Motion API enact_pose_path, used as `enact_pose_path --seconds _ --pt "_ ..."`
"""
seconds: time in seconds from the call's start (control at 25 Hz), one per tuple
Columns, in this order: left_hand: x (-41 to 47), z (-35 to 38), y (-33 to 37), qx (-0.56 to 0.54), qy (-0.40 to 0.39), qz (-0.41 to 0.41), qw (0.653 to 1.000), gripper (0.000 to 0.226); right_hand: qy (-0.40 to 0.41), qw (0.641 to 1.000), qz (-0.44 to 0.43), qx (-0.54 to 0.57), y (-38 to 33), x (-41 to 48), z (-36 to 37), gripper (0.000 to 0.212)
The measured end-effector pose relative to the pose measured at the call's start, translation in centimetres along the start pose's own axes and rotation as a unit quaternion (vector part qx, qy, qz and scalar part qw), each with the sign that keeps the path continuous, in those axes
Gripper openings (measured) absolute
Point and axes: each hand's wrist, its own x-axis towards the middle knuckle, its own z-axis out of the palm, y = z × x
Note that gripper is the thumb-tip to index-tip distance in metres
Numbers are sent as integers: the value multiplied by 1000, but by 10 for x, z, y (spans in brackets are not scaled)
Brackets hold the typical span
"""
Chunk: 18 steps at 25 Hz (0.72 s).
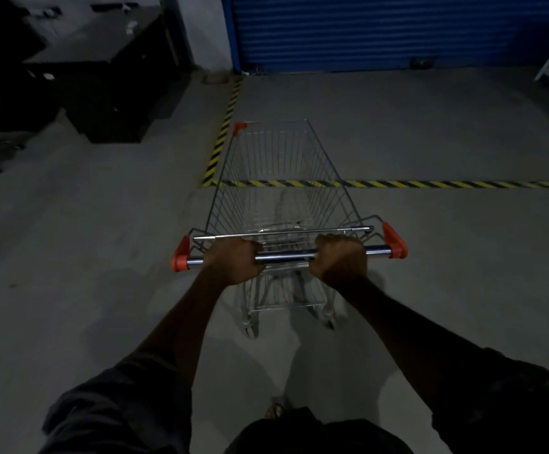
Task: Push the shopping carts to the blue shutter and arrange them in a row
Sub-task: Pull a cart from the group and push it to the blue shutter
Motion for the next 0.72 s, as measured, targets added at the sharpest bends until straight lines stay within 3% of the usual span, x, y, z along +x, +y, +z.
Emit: enact_pose_path --seconds 0.24,0.72 --pt "70 15 -68 -32 9 46 998 42 -26 999 40 14 -13 79 24 18" --pt "245 21 -222 -74 49 68 994 39 -27 999 7 -17 -13 281 127 33"
